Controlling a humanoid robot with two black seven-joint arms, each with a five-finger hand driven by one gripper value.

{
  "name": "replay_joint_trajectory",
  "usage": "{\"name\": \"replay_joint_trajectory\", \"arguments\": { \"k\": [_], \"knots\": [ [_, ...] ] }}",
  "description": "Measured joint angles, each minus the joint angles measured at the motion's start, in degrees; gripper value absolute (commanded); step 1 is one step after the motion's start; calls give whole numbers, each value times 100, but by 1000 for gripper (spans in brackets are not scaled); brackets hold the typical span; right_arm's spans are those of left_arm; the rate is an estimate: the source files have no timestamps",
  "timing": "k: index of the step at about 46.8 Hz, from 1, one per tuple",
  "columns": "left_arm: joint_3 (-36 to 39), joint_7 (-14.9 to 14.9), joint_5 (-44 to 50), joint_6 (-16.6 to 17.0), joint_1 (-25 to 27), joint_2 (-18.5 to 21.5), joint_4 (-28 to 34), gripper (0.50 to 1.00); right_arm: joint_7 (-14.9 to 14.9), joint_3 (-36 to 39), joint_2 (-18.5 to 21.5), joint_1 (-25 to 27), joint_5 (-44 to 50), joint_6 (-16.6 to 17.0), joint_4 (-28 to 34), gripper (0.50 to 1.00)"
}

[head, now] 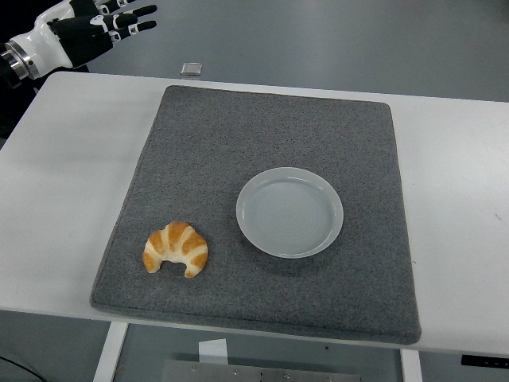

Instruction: Place the bread on the plate

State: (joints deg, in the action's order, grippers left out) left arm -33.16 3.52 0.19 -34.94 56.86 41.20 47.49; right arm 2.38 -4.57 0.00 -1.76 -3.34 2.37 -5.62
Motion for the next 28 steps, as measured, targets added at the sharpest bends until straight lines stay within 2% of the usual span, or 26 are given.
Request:
{"name": "replay_joint_trajectory", "arguments": {
  "k": [10, 21, 28],
  "knots": [
    [11, -16, -323, -9, 158, 405, 213, 992, 0, 0, 0, 1, 0, 0, 0, 952],
    [-16, 15, -1288, -8, 213, 1141, 783, 990, 0, 0, 0, -1, 1, 0, 0, 952],
    [-16, 19, -1750, -6, 318, 1349, 914, 992, 0, 0, 0, 0, 0, 0, 0, 952]
  ]
}}
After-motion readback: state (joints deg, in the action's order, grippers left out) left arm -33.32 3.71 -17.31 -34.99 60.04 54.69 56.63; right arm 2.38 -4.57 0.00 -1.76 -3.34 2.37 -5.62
